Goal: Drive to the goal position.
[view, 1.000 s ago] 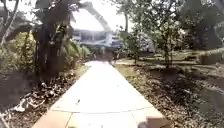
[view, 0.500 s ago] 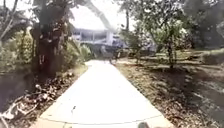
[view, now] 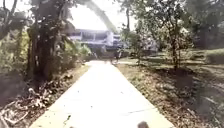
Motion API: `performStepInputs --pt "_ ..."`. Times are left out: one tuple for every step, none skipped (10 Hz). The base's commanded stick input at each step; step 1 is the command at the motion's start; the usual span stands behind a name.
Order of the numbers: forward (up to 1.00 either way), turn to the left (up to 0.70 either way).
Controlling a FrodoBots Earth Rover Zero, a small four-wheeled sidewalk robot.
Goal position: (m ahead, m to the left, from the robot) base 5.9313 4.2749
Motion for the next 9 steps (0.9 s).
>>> performStepInputs --pt "0.50 0.00" --pt "0.50 0.00" --pt "0.50 0.00" --pt "0.50 0.00" --pt "0.50 0.00" --pt "0.50 0.00" --pt "0.50 0.00" --pt "0.50 0.00" --pt "0.50 0.00"
